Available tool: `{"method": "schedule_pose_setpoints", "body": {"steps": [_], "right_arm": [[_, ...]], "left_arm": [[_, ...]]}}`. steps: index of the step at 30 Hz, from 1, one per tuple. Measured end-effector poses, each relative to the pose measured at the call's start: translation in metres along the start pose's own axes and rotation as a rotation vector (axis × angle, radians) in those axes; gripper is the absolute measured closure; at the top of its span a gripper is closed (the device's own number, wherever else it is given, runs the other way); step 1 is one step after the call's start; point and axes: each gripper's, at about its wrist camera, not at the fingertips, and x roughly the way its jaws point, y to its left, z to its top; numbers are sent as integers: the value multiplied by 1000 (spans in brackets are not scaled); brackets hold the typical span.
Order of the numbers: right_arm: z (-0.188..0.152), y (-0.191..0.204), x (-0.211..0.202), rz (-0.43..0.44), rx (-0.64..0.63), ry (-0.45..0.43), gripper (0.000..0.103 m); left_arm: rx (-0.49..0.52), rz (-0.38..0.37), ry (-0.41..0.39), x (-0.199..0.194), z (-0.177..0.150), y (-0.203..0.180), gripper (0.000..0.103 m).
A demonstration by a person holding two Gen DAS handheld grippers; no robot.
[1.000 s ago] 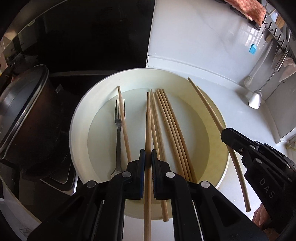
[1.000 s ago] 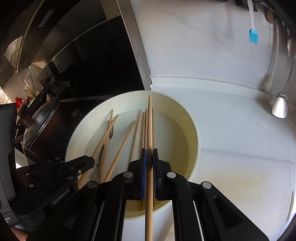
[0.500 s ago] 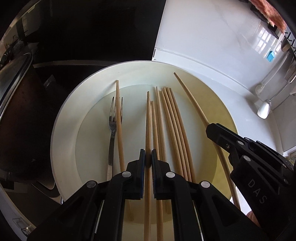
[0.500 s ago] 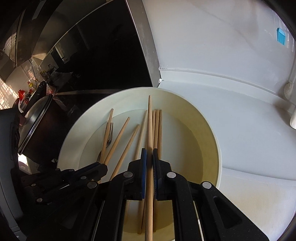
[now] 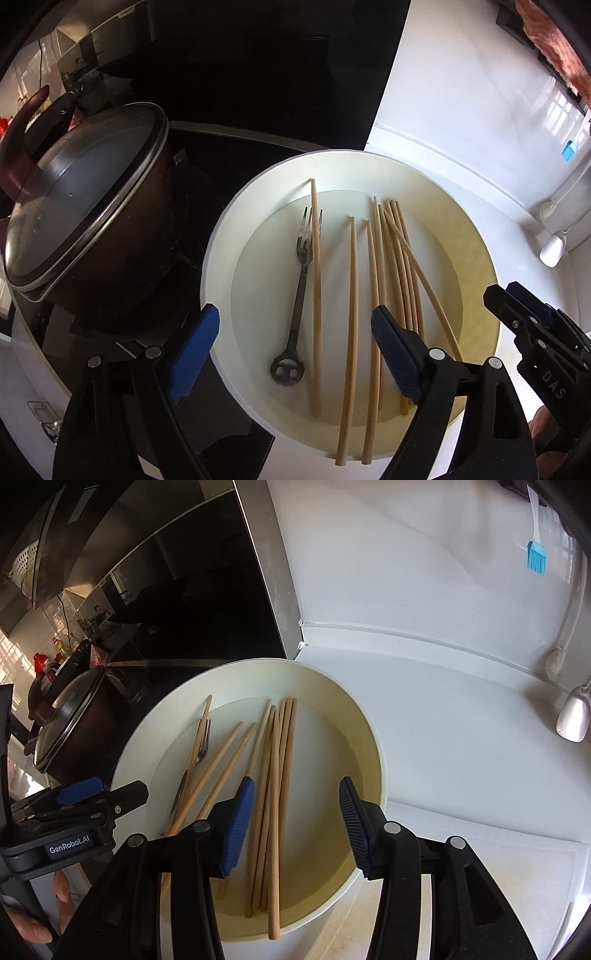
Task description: Organize utensils
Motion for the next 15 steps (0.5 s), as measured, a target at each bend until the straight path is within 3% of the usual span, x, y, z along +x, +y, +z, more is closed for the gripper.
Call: {"method": "schedule_pose_setpoints", "body": {"steps": [6,15], "right_arm": [[-4,5,-12,4,0,5,52],[-9,18,-31,-8,-28,9,47]], "left_arm": [[-13,15,-9,-18,-1,5,8],[-29,44,-12,-36,-1,11,7]]}}
